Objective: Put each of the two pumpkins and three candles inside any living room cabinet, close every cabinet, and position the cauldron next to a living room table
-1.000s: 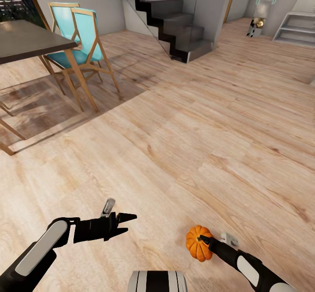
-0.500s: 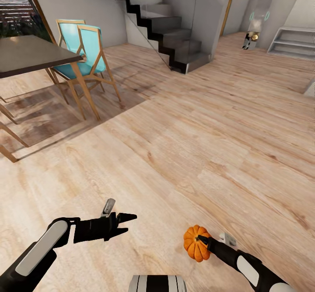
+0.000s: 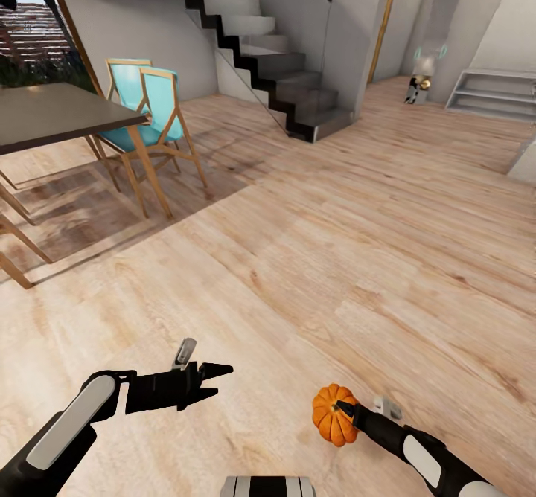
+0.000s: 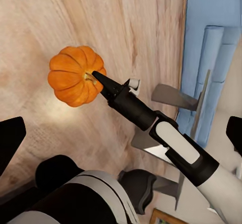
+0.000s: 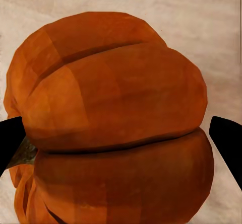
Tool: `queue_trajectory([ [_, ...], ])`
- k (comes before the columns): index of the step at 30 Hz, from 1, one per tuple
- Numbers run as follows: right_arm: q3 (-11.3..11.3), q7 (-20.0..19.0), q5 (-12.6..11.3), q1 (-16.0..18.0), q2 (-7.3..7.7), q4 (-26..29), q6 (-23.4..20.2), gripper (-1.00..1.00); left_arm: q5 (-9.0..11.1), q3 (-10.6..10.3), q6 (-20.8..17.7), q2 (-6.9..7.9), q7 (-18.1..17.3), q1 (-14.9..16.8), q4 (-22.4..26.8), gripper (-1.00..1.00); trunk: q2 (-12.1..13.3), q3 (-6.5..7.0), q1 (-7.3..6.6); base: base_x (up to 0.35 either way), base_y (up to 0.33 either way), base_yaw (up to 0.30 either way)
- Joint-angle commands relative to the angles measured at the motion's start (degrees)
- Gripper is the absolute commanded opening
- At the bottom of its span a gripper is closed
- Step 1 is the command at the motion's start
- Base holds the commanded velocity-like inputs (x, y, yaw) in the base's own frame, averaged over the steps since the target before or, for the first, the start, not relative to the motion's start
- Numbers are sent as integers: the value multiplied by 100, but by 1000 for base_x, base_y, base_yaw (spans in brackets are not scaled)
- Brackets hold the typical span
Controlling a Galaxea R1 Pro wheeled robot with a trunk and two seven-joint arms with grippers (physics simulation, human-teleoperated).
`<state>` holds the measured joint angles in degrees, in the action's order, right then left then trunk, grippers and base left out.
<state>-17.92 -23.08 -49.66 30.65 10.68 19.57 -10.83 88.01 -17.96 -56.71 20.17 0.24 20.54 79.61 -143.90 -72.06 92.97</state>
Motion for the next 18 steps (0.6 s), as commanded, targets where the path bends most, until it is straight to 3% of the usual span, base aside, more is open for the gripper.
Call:
queue_trajectory([
  [1,-27,14,-44,2,5,2,-26,-100,7,-6,-7,4,3,3,2,100,0,19,-3,0,0,-162],
  [18,-27,14,-45,2,5,2,-36,-100,13,-15,-7,1,3,3,11,100,23,395,-47,0,0,-251],
])
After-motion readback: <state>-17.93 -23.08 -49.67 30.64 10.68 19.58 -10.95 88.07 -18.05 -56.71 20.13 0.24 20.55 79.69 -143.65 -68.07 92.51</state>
